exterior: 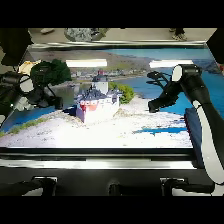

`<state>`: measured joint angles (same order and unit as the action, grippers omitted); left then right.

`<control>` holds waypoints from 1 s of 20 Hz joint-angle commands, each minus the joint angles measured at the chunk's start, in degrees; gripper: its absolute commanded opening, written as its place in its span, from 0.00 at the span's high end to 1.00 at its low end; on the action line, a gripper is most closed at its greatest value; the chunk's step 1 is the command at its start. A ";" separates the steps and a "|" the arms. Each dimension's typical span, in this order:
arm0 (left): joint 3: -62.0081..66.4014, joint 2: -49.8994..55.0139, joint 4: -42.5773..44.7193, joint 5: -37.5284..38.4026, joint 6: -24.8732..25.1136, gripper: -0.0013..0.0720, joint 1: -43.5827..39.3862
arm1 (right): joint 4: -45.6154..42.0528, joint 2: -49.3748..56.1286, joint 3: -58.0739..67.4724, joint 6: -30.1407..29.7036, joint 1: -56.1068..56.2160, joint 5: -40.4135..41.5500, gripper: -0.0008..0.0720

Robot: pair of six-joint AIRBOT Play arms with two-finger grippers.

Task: Fold the shirts.

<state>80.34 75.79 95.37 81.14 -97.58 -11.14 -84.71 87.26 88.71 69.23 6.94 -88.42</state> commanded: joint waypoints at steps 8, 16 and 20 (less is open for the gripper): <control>-0.02 -0.04 0.02 0.00 0.00 0.07 -0.02 | 0.00 0.04 -0.02 0.02 0.04 0.00 0.05; -0.02 -0.04 0.02 0.00 0.00 0.07 -0.02 | 0.00 0.04 -0.02 0.02 0.04 0.00 0.05; -0.04 0.11 -0.26 -2.34 -0.61 0.07 -0.02 | 0.00 0.04 -0.02 0.02 0.04 0.00 0.05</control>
<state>80.31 75.81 95.37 80.95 -97.73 -11.14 -84.71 87.26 88.71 69.23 6.94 -88.42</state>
